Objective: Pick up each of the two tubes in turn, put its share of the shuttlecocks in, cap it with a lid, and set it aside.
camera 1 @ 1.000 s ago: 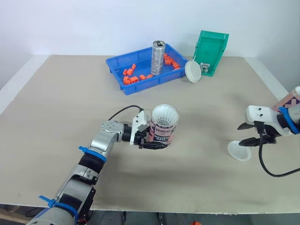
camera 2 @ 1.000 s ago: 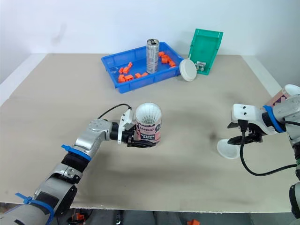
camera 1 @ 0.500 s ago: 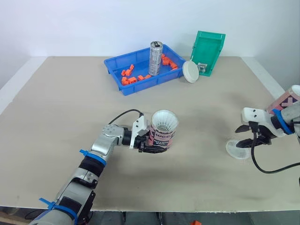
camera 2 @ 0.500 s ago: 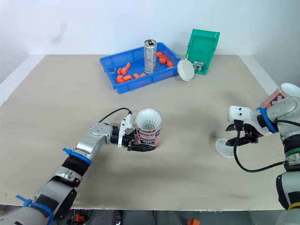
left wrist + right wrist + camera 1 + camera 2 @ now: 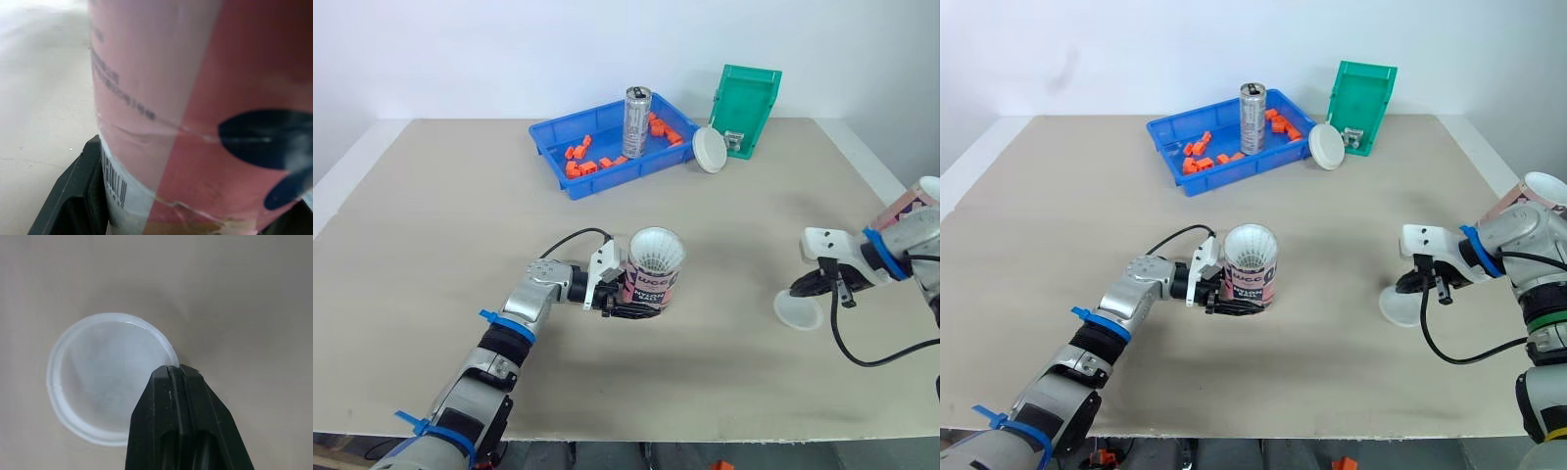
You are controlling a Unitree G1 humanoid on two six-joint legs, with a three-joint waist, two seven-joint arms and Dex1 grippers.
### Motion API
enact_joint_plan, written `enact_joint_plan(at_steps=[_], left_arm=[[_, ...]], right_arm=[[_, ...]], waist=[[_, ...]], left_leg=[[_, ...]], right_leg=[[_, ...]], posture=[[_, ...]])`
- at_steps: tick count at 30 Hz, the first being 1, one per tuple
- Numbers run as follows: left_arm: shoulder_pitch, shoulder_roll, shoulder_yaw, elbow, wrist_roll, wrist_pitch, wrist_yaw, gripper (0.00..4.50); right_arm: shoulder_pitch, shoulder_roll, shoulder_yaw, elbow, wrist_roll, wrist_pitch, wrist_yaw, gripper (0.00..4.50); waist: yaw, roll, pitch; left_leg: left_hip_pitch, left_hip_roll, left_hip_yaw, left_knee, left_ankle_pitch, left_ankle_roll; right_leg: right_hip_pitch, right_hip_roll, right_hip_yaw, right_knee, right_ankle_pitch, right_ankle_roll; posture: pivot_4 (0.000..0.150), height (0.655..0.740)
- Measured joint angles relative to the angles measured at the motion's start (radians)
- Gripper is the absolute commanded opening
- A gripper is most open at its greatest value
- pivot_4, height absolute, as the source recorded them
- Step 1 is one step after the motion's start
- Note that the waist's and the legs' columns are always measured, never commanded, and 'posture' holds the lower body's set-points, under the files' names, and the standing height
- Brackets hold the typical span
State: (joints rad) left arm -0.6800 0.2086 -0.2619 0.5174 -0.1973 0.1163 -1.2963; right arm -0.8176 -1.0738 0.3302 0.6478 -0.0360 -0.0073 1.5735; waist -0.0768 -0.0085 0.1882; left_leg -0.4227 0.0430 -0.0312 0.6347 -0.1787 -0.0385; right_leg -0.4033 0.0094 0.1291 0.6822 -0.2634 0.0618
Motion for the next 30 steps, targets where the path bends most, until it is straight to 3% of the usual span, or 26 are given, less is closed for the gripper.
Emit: enact_joint_plan(at_steps=[8,14,30], left_arm=[[-0.017,0.009,-0.01,0.012,0.0,0.002,-0.023,2.9],[-0.062,0.027,-0.041,0.035,0.004,0.036,-0.067,2.9],[-0.098,0.043,-0.056,0.07,0.012,0.025,-0.088,2.9]], right_arm=[[-0.155,0.037,-0.109,-0.318,0.148,0.139,0.0,0.04],[-0.338,0.157,-0.108,-0.59,0.334,0.259,0.001,0.04],[-0.452,0.237,0.116,-0.567,0.367,0.09,0.003,0.04]], waist=[[-0.002,0.0,0.0],[-0.002,0.0,0.0],[-0.003,-0.003,-0.001]], left_leg=[[0.0,0.001,0.0,0.0,0.0,0.0],[-0.002,0.002,-0.002,-0.002,0.0,0.0],[-0.001,0.004,-0.001,-0.001,0.0,0.0]], right_leg=[[0.0,0.001,0.0,0.0,0.0,0.0],[-0.002,0.002,-0.002,0.0,-0.001,-0.002],[-0.003,0.003,-0.002,0.001,-0.001,-0.003]], posture=[[0.15,0.74],[0.15,0.74],[0.15,0.74]])
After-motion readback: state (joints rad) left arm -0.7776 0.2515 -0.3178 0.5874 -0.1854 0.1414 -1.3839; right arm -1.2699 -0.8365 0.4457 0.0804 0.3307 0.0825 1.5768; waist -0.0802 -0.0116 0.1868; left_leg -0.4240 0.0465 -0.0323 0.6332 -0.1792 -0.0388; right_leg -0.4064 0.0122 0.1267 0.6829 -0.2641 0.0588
